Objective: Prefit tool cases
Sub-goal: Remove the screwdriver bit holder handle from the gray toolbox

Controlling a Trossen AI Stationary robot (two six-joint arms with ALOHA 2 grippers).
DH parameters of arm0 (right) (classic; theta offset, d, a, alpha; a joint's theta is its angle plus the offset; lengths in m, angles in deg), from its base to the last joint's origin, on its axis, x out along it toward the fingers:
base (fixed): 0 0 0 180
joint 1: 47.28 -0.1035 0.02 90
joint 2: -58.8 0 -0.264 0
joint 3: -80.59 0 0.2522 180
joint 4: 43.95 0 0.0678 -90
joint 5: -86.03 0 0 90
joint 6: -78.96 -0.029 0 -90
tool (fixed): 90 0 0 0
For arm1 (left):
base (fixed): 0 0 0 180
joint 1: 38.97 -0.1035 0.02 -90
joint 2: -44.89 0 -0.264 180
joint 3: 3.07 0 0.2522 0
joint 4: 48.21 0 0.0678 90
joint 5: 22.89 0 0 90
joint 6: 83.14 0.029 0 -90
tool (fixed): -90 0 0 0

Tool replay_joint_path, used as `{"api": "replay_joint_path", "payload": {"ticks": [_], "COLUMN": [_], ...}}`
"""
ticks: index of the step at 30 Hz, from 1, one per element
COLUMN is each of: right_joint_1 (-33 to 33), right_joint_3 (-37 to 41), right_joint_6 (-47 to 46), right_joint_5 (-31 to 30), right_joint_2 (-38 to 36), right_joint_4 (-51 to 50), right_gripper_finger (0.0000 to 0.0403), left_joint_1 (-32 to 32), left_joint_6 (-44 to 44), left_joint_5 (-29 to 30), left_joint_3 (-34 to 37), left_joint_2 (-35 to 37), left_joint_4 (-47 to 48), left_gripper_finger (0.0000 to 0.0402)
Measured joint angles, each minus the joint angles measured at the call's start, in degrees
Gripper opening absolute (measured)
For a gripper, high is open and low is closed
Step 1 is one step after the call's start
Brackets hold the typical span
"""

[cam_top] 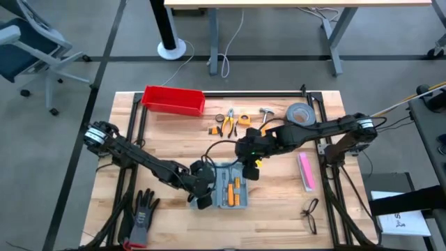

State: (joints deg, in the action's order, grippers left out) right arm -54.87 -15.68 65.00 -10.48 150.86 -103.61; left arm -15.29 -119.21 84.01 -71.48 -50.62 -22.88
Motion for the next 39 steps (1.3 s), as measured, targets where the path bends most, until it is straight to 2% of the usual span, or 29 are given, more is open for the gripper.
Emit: {"api": "replay_joint_path", "payload": {"ticks": [8, 13, 18, 26, 29, 32, 39], "right_joint_1": [-1.75, -3.14, -3.42, -2.88, -2.13, -1.25, -0.38], "right_joint_3": [4.69, 6.33, 6.97, 8.2, 8.23, 8.28, 6.65], "right_joint_6": [-4.18, -5.34, -9.35, -22.13, -26.96, -30.19, -34.18], "right_joint_5": [-1.06, -1.05, -1.33, -9.9, -9.41, -6.39, -5.02], "right_joint_2": [-0.11, -0.13, -0.13, -0.04, 1.6, 4.82, 11.53], "right_joint_4": [9.19, 17.05, 19.77, 19.1, 19.22, 19.89, 22.52], "right_gripper_finger": [0.0114, 0.0104, 0.0096, 0.0103, 0.0111, 0.0121, 0.0141], "left_joint_1": [1.15, 2.51, 3.26, 3.34, 3.32, 3.32, 3.32], "left_joint_6": [4.65, 6.76, 6.92, 2.27, -0.39, -2.57, -3.55], "left_joint_5": [2.22, 3.24, 4.15, 5.75, 6.43, 6.6, 6.58], "left_joint_3": [0.45, 2.75, 6.01, 16.5, 21.63, 25.82, 28.1], "left_joint_2": [2.22, 6.75, 11.9, 20.78, 23.51, 25.53, 26.34], "left_joint_4": [-0.83, -2.73, -2.64, -8.07, -12.71, -16.17, -16.33], "left_gripper_finger": [0.0142, 0.013, 0.012, 0.0119, 0.0124, 0.0131, 0.0147]}}
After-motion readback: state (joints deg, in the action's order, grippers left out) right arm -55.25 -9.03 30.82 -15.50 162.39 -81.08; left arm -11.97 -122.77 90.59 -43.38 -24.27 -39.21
